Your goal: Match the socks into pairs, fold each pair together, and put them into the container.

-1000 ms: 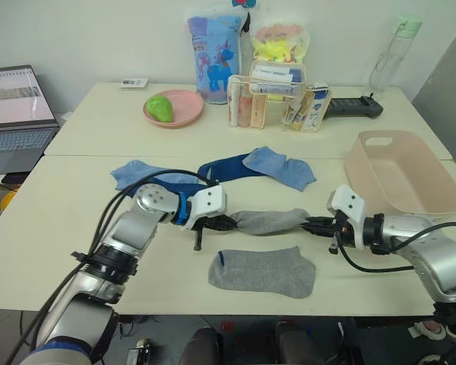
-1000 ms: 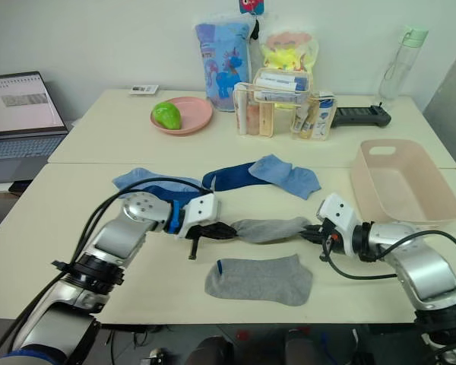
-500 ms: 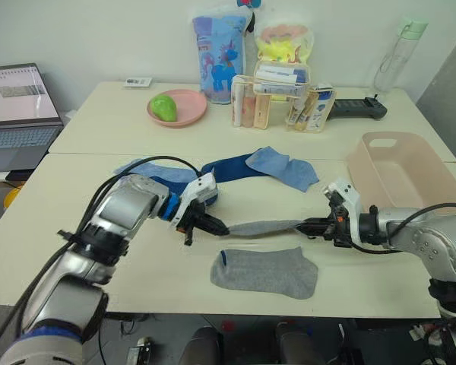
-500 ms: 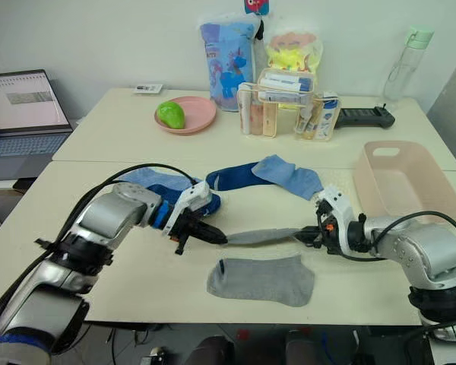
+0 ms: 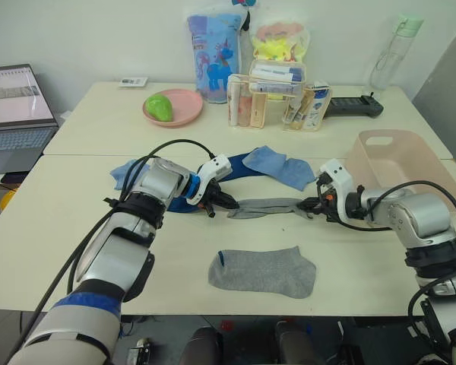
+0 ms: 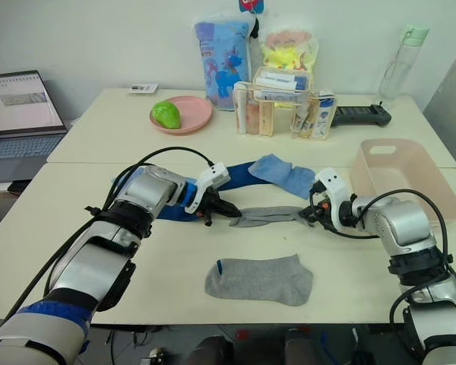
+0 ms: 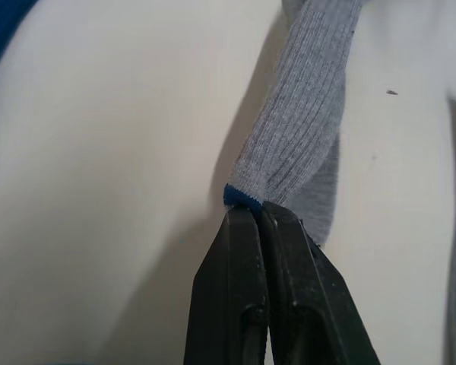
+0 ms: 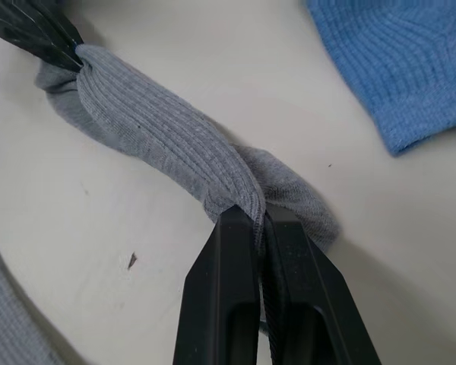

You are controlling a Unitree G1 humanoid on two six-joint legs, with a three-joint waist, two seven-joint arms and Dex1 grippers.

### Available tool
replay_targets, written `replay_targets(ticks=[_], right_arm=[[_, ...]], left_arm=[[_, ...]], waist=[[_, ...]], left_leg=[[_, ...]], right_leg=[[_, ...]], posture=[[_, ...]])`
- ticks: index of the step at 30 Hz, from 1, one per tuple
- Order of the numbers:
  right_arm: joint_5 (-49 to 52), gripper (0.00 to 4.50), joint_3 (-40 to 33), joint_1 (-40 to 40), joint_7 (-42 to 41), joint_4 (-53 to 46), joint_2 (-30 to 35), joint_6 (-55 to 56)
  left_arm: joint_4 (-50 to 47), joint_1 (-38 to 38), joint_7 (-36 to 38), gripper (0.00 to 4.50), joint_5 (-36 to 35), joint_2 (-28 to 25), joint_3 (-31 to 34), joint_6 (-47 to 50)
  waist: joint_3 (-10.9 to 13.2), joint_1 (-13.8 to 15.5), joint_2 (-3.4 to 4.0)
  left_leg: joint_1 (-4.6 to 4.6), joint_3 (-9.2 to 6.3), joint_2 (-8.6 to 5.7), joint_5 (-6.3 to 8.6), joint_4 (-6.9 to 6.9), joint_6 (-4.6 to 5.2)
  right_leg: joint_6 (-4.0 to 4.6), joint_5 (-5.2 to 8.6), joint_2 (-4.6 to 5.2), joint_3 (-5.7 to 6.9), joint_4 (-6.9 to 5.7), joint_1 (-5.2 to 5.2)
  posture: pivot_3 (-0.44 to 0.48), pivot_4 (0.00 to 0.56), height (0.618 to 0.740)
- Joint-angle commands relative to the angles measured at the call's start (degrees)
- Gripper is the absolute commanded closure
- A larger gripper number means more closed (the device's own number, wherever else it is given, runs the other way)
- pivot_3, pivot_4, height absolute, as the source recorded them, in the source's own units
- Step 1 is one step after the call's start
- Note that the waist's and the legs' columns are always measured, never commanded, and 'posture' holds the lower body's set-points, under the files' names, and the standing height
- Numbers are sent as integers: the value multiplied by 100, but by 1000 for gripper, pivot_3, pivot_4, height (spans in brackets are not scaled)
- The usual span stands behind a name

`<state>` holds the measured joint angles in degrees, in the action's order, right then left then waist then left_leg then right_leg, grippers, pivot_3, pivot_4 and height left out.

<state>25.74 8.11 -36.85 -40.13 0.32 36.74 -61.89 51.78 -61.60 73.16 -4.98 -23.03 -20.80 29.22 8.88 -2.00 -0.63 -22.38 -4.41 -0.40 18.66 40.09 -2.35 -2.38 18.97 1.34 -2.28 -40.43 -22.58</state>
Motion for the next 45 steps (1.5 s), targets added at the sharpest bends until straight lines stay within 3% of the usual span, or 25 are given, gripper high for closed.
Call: replay_targets(ticks=[1, 4, 7, 13, 19, 20, 24, 27, 31, 40, 45], right_arm=[[-175, 3925, -95, -230, -25, 62, 1, 348], [-248, 3077, -146, -273, -2, 85, -34, 452], [-220, 2079, -325, -246, 49, -108, 0, 465], [-345, 2, -851, -17, 407, -645, 131, 771], [-77, 0, -1271, 698, 490, -1733, 63, 828], [-127, 0, -1258, 949, 515, -1964, 52, 984], [-777, 0, -746, 2211, 389, -2538, 355, 2021], [-1008, 0, -608, 2583, 578, -2447, 180, 2386], [-1479, 0, -397, 2533, 895, -1976, -99, 2872], [-1617, 0, -474, 2093, 1130, -1204, -681, 3038], [-1576, 1667, -433, 2046, 996, -1148, -734, 3034]], left_arm=[[336, -310, -209, 4500, 63, 94, 333, -442], [549, -442, -406, 4500, 92, 179, 540, -658], [647, -599, -777, 3852, -33, 177, 950, -812], [266, -350, -1121, 1984, -52, -72, 1415, -841], [-967, 490, -1238, 144, -331, -252, 1807, -463], [-1293, 740, -1240, 39, -402, -271, 1878, -553], [-2482, 1801, -868, 39, -520, -541, 1789, -759], [-2810, 2194, -1035, 39, -325, -572, 1615, -940], [-2497, 2129, -1692, 39, -191, -200, 1630, -1214], [-2063, 1863, -1910, 39, -238, 158, 1619, -1275], [-1906, 1795, -1927, 1215, -236, 262, 1582, -1175]], waist=[[-1, -3, 0], [0, -5, 0], [0, 0, -1], [0, -4, 0], [-1, 0, 0], [-1, 2, 0], [-2, 10, 0], [-1, 9, 1], [-5, 18, -6], [-7, 9, -8], [-7, 9, -8]], left_leg=[[-23, 2, -1, -1, 7, -1], [-72, 3, 2, -2, 55, -3], [-75, 2, 0, -1, 64, -3], [-75, 1, -1, -1, 65, -3], [-75, 0, 0, -1, 65, -3], [-76, -1, 0, -1, 65, -3], [-78, -4, 3, -1, 64, -3], [-75, 0, 0, -1, 66, -3], [-58, 0, -4, 3, 76, 4], [-58, 4, -3, 0, 75, -1], [-58, 4, -3, 0, 75, -2]], right_leg=[[0, 0, 1, -2, -13, -26], [0, 0, 2, -1, -54, -82], [0, 0, 5, -3, -56, -82], [0, 0, 6, -3, -63, -84], [0, 0, 6, -5, -66, -84], [0, 0, 6, -5, -65, -84], [0, 0, 7, -10, -61, -81], [0, 0, 6, -8, -67, -80], [-1, -2, 5, -8, -77, -62], [-1, -2, 3, -7, -74, -65], [-1, -2, 2, -7, -74, -65]], posture=[[0, 150, 703], [0, 150, 703], [0, 150, 703], [0, 150, 703], [0, 150, 703], [0, 150, 703], [0, 150, 703], [0, 150, 703], [0, 150, 703], [0, 150, 703], [0, 150, 703]])
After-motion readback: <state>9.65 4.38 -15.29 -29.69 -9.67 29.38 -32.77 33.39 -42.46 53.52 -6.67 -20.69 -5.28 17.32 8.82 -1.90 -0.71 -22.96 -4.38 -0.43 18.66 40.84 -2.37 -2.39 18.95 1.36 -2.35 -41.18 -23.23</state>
